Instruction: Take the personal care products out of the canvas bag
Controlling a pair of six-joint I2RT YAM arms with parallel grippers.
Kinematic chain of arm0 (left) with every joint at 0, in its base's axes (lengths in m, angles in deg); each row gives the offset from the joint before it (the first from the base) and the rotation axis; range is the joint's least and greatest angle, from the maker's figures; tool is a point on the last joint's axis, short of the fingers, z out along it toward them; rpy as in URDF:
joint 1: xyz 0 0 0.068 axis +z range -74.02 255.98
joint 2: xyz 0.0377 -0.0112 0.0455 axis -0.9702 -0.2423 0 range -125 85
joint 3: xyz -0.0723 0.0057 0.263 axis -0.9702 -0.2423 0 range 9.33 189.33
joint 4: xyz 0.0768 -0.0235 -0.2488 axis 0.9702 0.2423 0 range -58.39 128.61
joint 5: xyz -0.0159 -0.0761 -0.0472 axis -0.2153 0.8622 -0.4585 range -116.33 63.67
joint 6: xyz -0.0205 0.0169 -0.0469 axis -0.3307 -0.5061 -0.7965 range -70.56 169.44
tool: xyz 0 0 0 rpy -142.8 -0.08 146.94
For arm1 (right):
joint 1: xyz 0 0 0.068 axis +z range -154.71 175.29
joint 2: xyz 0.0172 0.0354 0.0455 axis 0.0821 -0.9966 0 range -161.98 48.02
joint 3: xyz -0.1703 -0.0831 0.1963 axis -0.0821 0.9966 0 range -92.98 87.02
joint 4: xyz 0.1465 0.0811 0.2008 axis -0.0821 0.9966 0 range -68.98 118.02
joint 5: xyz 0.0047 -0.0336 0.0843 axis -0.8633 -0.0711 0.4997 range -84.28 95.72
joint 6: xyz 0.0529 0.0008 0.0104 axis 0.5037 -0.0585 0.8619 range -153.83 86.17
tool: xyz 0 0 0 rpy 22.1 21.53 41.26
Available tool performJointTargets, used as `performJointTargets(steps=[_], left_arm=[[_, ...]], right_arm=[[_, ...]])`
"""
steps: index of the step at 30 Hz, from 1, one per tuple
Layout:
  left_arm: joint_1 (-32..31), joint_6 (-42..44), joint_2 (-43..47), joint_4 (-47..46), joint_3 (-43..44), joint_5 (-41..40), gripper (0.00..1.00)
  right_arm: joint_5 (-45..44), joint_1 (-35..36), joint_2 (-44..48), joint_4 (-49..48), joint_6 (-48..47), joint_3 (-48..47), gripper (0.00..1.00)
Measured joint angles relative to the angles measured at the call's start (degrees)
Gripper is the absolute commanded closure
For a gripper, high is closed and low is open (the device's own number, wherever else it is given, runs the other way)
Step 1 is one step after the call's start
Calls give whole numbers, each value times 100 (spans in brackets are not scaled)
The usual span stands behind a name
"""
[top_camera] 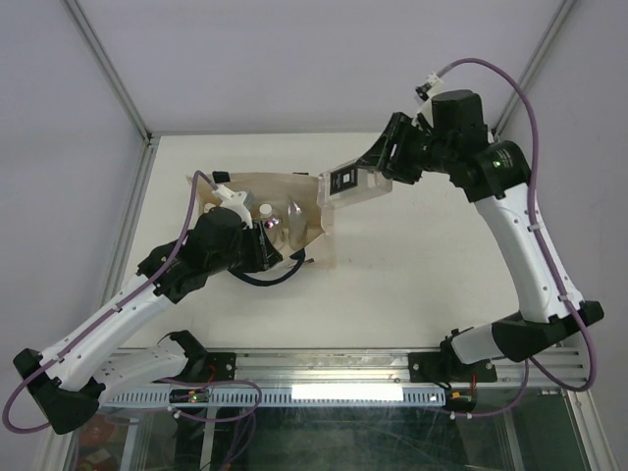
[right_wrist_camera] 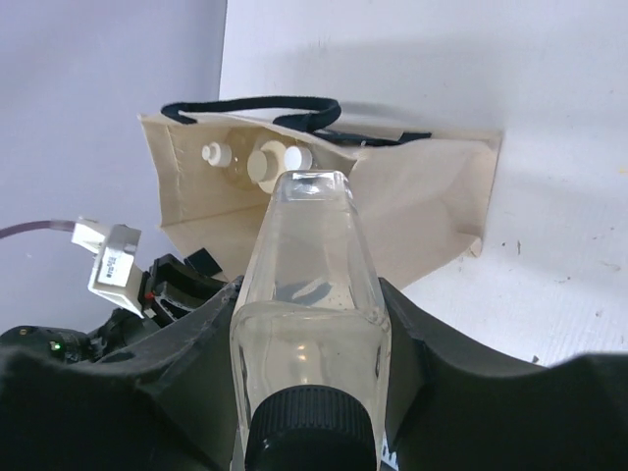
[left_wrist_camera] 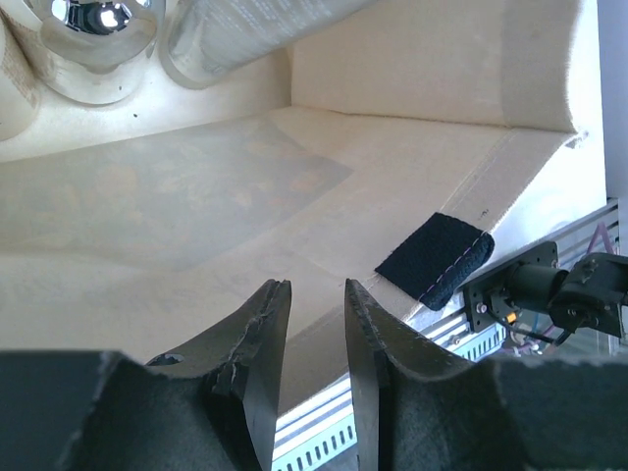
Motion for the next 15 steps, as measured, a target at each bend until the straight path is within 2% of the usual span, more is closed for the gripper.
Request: performJointTargets(steps=[4, 9, 15], left_arm=[[2, 66, -24, 11, 44, 2, 66], [2, 295, -208, 74, 203, 50, 65], [0, 625, -426, 155, 531, 221, 62]], right_arm=[[-39, -310, 407, -101, 66, 122, 100], [-411, -363, 538, -201, 0, 120, 100], [-1663, -402, 713, 109, -413, 470, 100]])
